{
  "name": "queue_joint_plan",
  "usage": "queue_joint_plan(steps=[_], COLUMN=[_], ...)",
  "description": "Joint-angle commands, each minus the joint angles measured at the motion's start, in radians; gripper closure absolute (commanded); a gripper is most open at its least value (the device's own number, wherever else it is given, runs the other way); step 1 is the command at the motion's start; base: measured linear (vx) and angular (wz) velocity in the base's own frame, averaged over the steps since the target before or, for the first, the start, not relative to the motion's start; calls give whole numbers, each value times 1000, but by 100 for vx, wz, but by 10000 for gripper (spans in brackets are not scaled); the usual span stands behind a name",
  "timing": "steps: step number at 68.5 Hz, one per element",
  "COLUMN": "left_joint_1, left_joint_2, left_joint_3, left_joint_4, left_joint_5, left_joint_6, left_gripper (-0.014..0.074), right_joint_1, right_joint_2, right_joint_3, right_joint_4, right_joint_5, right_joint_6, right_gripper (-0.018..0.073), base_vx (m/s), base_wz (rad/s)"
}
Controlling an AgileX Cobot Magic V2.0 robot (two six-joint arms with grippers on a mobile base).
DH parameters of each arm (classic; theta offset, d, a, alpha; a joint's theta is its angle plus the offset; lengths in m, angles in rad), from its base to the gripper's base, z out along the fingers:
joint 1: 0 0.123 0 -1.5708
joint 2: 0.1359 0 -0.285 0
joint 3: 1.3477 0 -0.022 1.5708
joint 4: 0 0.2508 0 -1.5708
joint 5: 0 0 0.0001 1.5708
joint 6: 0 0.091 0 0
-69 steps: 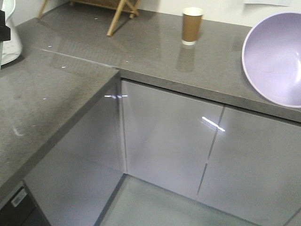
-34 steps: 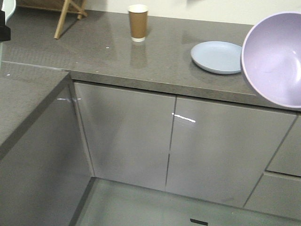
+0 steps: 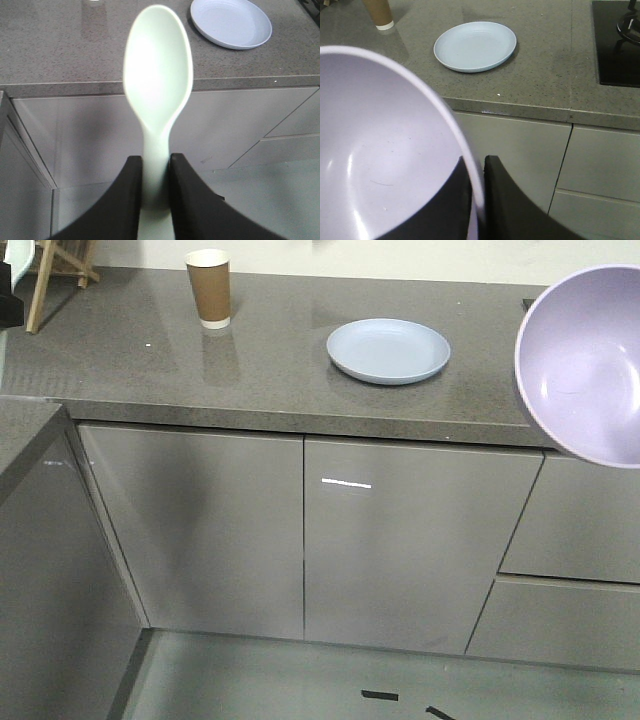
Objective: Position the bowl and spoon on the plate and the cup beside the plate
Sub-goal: 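Drive the base up to the counter with the pale blue plate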
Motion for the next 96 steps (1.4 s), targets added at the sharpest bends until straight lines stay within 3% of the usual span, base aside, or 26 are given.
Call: queue_joint_plan(steps=[1,96], left_joint_1=[-3,-3], left_joint_2=[-28,-28], left_joint_3=[-25,-25], left_joint_4=[-30,-30], left_joint_5=[-55,-54], left_joint_6=[1,1], left_gripper=[603,604], right_joint_1=[1,1], right_joint_2=[-15,-15], right_joint_3=[-27,-27], right_joint_4=[16,16], right_joint_5=[-67,-66], right_joint_6=[-8,-8], right_gripper=[569,570], base_vx=[-1,4], base_wz=[-16,-6])
